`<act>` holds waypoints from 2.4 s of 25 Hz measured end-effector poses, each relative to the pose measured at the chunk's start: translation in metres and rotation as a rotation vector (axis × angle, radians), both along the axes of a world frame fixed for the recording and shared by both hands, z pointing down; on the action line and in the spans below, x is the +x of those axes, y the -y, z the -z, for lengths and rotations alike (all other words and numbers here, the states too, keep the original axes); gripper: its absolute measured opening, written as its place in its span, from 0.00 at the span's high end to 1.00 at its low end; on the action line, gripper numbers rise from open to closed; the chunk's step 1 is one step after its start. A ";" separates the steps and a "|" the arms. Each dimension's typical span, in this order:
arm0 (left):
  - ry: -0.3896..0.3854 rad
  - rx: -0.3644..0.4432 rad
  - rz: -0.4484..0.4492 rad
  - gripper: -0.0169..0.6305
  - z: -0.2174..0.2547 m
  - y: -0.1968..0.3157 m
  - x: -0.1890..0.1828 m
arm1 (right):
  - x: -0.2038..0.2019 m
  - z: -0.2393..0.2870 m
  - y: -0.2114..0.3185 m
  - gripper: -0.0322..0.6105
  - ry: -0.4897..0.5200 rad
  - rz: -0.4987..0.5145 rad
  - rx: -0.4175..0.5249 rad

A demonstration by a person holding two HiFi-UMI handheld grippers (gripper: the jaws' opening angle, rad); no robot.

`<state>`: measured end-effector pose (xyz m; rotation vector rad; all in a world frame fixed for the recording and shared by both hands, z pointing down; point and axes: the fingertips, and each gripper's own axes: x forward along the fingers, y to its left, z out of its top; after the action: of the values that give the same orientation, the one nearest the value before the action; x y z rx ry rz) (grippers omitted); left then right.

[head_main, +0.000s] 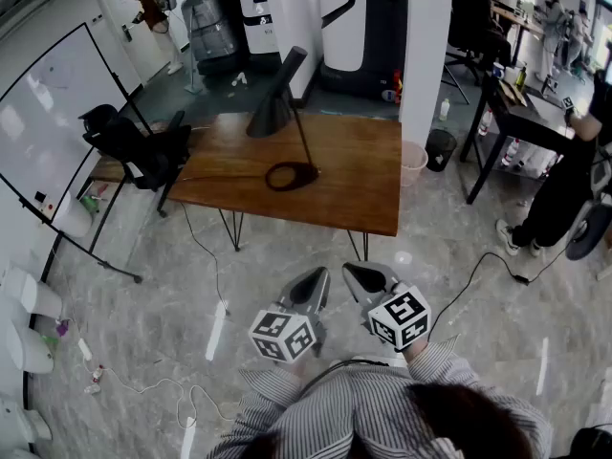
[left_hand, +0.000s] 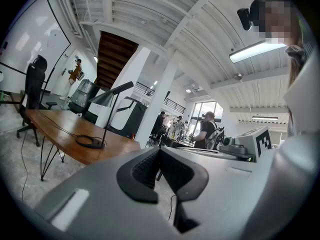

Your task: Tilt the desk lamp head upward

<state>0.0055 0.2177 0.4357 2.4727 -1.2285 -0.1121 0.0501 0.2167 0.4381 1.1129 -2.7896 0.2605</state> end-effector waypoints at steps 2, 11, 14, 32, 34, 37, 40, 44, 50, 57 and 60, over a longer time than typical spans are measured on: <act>-0.004 0.001 0.001 0.98 -0.001 0.002 0.004 | 0.004 -0.002 0.001 0.95 -0.002 0.001 0.003; 0.002 -0.002 0.004 0.98 0.000 0.011 0.018 | 0.015 -0.002 0.010 0.95 0.002 0.014 -0.008; 0.002 -0.008 0.014 0.98 -0.003 0.015 0.019 | 0.019 -0.004 0.012 0.95 0.005 0.015 -0.013; -0.077 -0.018 0.097 0.98 -0.023 0.080 0.004 | 0.028 -0.028 0.070 0.95 0.007 0.068 0.027; -0.094 -0.016 0.092 0.98 -0.024 0.100 -0.003 | 0.021 -0.032 0.090 0.95 0.001 0.072 0.022; -0.134 -0.004 0.072 0.98 -0.018 0.138 -0.014 | 0.007 -0.033 0.125 0.95 -0.003 0.071 0.023; -0.140 -0.001 0.051 0.98 -0.012 0.180 -0.030 | -0.011 -0.032 0.164 0.95 -0.003 0.062 0.018; -0.123 -0.010 0.025 0.97 -0.005 0.236 -0.051 | -0.031 -0.029 0.219 0.95 0.000 0.035 0.018; -0.123 -0.022 -0.016 0.93 -0.007 0.312 -0.079 | -0.057 -0.037 0.296 0.95 -0.027 -0.001 0.008; -0.195 -0.075 0.001 0.87 -0.017 0.371 -0.104 | -0.072 -0.049 0.350 0.92 -0.083 0.007 -0.020; -0.224 -0.084 0.024 0.85 -0.018 0.387 -0.111 | -0.073 -0.051 0.373 0.92 -0.091 0.008 -0.014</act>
<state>-0.1053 -0.1694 0.4537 2.3018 -1.1429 -0.3274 -0.0225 -0.1563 0.4888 1.0825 -2.7078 0.2222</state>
